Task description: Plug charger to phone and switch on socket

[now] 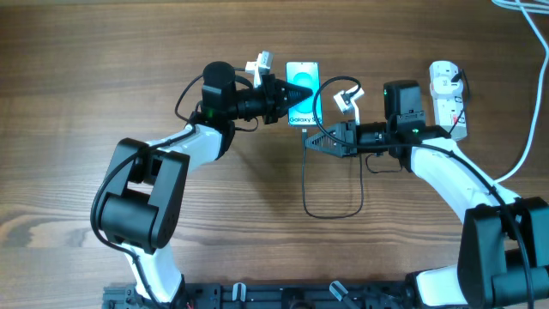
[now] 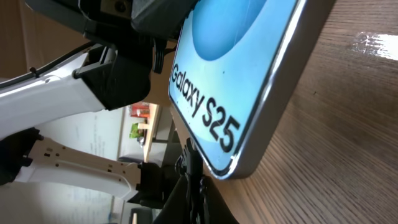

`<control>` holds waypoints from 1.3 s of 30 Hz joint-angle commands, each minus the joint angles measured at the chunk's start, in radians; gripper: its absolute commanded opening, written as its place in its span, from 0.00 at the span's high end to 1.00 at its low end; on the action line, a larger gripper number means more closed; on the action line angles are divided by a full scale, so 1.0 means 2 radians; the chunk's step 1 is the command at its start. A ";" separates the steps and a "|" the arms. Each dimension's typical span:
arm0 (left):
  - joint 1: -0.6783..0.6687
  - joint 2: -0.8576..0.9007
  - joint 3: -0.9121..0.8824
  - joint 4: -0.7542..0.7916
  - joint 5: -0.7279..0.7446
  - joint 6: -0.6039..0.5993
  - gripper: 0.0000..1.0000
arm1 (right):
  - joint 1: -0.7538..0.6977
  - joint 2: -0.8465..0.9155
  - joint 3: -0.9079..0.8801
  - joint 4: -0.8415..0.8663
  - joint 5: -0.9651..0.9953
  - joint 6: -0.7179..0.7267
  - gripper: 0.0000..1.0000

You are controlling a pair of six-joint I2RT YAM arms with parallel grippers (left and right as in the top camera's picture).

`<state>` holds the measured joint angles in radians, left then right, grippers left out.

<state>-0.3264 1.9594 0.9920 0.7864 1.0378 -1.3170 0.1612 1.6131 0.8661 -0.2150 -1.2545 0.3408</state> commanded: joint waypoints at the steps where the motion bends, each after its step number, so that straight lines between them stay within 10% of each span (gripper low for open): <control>1: -0.002 0.002 0.012 0.005 0.009 0.014 0.96 | 0.002 0.009 -0.005 0.005 0.009 0.005 0.96; 39: -0.002 0.002 0.012 0.005 0.010 0.014 0.96 | 0.002 0.009 -0.005 0.010 -0.015 0.000 0.96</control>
<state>-0.3264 1.9594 0.9920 0.7864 1.0378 -1.3170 0.1612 1.6131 0.8661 -0.1963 -1.2560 0.3618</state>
